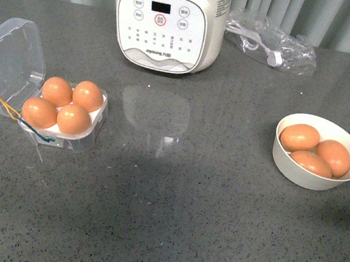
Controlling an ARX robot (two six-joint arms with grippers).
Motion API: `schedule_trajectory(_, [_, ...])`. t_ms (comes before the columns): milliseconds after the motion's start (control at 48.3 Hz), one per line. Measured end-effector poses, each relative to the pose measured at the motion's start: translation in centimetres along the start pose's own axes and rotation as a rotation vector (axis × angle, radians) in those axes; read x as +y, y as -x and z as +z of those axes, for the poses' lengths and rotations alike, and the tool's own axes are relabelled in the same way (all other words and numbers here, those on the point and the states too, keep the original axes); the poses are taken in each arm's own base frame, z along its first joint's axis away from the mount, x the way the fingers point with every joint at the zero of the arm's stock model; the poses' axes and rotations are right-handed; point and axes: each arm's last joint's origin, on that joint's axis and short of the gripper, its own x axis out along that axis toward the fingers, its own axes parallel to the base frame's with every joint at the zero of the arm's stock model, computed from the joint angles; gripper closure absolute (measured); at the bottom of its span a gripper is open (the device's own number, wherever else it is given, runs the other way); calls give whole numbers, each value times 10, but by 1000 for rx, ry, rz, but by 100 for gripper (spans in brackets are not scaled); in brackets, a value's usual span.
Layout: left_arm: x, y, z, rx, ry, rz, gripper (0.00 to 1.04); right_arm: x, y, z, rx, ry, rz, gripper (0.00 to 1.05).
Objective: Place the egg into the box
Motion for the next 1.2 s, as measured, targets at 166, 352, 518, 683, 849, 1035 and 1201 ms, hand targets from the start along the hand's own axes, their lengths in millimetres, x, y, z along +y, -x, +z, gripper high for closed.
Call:
schedule_trajectory(166, [0,0,0,0,0,0,7,0,6,1,-3,0,0,102])
schedule_trajectory(352, [0,0,0,0,0,0,7,0,11,0,-3,0,0,102])
schedule_trajectory(518, [0,0,0,0,0,0,7,0,14,0,-4,0,0,102])
schedule_trajectory(683, [0,0,0,0,0,0,7,0,24,-3,8,0,3,102])
schedule_trajectory(849, [0,0,0,0,0,0,7,0,24,-3,3,0,3,102])
schedule_trajectory(1035, [0,0,0,0,0,0,7,0,24,-3,3,0,2,65])
schedule_trajectory(1201, [8,-11,-9,179,166,195,7,0,24,-3,3,0,2,37])
